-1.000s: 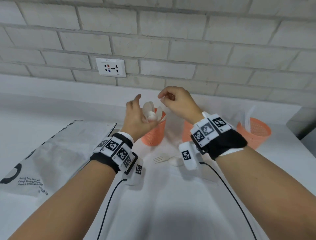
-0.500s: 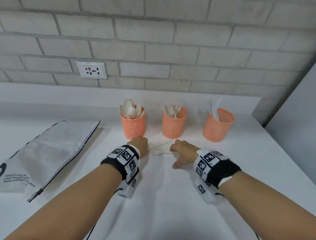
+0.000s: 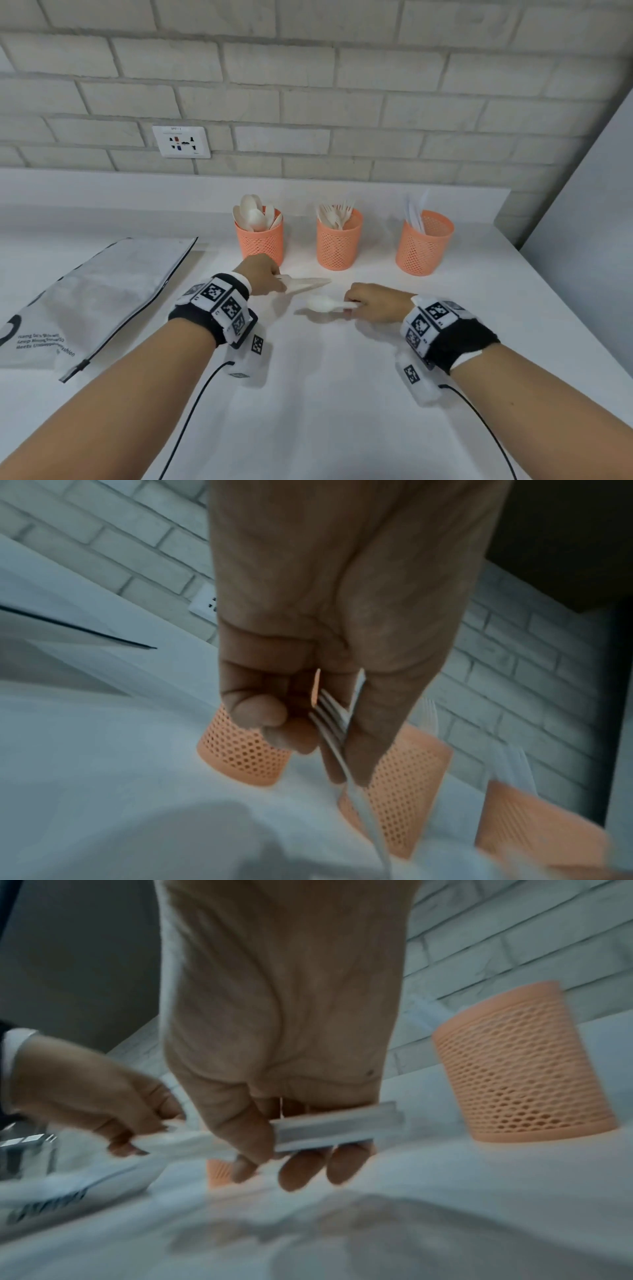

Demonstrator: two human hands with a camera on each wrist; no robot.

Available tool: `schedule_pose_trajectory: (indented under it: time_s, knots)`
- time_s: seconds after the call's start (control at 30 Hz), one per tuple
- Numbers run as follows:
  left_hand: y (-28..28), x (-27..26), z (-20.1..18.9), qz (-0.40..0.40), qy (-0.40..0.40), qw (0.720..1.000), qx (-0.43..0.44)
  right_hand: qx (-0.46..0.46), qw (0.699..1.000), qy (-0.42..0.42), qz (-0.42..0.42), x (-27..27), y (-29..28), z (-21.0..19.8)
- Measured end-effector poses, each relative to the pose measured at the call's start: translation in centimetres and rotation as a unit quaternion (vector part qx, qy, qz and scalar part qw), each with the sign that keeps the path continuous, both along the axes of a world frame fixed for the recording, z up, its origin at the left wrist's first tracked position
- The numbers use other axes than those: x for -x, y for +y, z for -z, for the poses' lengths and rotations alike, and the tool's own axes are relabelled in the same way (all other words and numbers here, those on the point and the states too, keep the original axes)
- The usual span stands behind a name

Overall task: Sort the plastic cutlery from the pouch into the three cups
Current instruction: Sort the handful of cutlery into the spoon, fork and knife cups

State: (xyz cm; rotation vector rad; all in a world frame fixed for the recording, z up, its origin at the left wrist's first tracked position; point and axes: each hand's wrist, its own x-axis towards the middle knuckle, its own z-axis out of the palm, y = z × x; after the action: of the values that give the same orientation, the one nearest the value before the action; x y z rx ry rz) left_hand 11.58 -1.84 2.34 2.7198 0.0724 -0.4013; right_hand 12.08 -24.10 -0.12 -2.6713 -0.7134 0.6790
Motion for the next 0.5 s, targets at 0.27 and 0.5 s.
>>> schedule_pose_trajectory:
  time_s: [0.27, 0.5]
  knots:
    - [-2.8, 0.9, -2.6, -0.03, 0.02, 0.958, 0.286, -0.356, 0.922, 0.016, 0.151, 0.8, 0.7, -2.3]
    - [-5.8, 0.4, -3.1, -0.084, -0.065, 0.87, 0.481, -0.472, 0.855, 0.119, 0.18, 1.7, 1.6, -1.5]
